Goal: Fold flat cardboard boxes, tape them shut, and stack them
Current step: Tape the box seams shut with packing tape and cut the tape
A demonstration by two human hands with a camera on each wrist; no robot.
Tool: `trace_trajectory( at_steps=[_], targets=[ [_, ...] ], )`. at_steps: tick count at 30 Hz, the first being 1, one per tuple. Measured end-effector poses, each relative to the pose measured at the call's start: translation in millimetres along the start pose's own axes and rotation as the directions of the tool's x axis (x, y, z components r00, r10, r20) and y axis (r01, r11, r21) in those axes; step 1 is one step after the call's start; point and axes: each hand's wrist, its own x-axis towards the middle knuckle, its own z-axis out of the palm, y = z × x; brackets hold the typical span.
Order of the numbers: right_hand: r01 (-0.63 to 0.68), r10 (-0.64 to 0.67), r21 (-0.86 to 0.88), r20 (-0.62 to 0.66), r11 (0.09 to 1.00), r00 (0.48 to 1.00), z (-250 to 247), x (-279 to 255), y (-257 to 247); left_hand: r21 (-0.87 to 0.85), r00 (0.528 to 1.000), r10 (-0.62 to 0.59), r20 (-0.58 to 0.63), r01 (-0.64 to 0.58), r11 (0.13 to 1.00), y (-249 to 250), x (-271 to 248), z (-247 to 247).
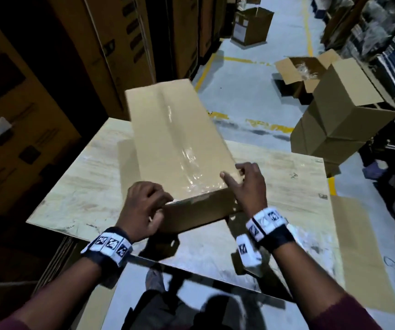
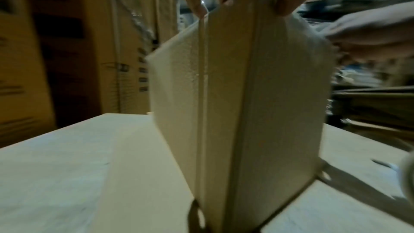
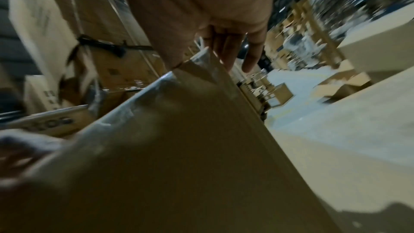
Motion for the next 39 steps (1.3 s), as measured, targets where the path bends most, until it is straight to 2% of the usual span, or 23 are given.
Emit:
trace_trajectory(
  at_steps=[3,5,6,8,11,14,16,18,20,23,26,30,32,35,38,39],
  targets=[
    [0.035,-0.041,0.107,0.058,0.994,0.997,4.5,-41.0,-12.9,0.013,0.973,-0.211,-0.098,0.213,0.977,-11.2,-8.8,-17.4],
    [0.138,-0.167,0.168,0.172,0.976,0.971,-1.8,-46.6,-17.8,0.038,0.905,-0.411,-0.109,0.417,0.908,-14.6,-3.0,-23.0],
    [0.234,-0.266,0.160,0.217,0.959,0.939,-6.8,-43.0,-17.8,0.044,0.860,-0.502,-0.090,0.507,0.861,-16.5,1.9,-24.4],
    [0.441,-0.430,0.043,0.320,0.897,0.844,-13.9,-25.5,-17.2,0.085,0.772,-0.635,0.027,0.631,0.771,-22.2,14.1,-27.3],
    [0.634,-0.486,-0.172,0.503,0.754,0.714,-16.1,5.4,-27.3,0.169,0.645,-0.732,0.218,0.714,0.679,-27.3,38.8,-28.4],
    [0.756,-0.483,-0.222,0.652,0.615,0.584,-5.8,23.2,-48.5,0.182,0.564,-0.791,0.239,0.774,0.607,-36.2,59.8,-26.0],
    [0.797,-0.481,-0.206,0.702,0.568,0.525,8.2,28.1,-63.1,0.184,0.548,-0.807,0.220,0.789,0.586,-52.2,69.2,-31.3],
    [0.813,-0.503,-0.152,0.717,0.562,0.482,27.0,29.9,-76.3,0.181,0.562,-0.795,0.229,0.778,0.602,-74.2,74.8,-41.9],
    [0.813,-0.528,-0.101,0.713,0.574,0.461,53.3,29.6,-89.4,0.177,0.578,-0.781,0.234,0.765,0.619,-102.8,79.5,-54.4],
    [0.800,-0.568,-0.029,0.689,0.599,0.450,102.0,22.0,-111.9,0.227,0.591,-0.754,0.286,0.723,0.653,-153.6,89.9,-72.7],
    [0.778,-0.596,0.024,0.657,0.628,0.461,159.8,11.6,-146.1,0.285,0.620,-0.694,0.366,0.635,0.718,-203.9,106.4,-94.2],
    [0.672,-0.415,-0.070,0.738,0.737,0.532,211.0,25.9,-197.7,0.315,0.648,-0.636,0.418,0.554,0.771,-250.5,119.7,-108.6],
    [0.654,-0.338,-0.150,0.759,0.741,0.557,217.6,50.3,-202.4,0.284,0.653,-0.623,0.431,0.557,0.780,-262.7,119.5,-107.2],
    [0.659,-0.265,-0.260,0.765,0.706,0.586,199.8,93.6,-178.0,0.308,0.667,-0.613,0.424,0.530,0.790,-264.9,117.5,-100.6],
    [0.622,-0.191,-0.382,0.728,0.684,0.658,165.2,134.2,-143.0,0.344,0.673,-0.589,0.447,0.479,0.808,-257.7,121.5,-98.8],
    [0.595,-0.165,-0.421,0.705,0.684,0.689,153.1,146.3,-133.3,0.348,0.692,-0.556,0.460,0.436,0.830,-252.5,124.0,-98.6]
  ],
)
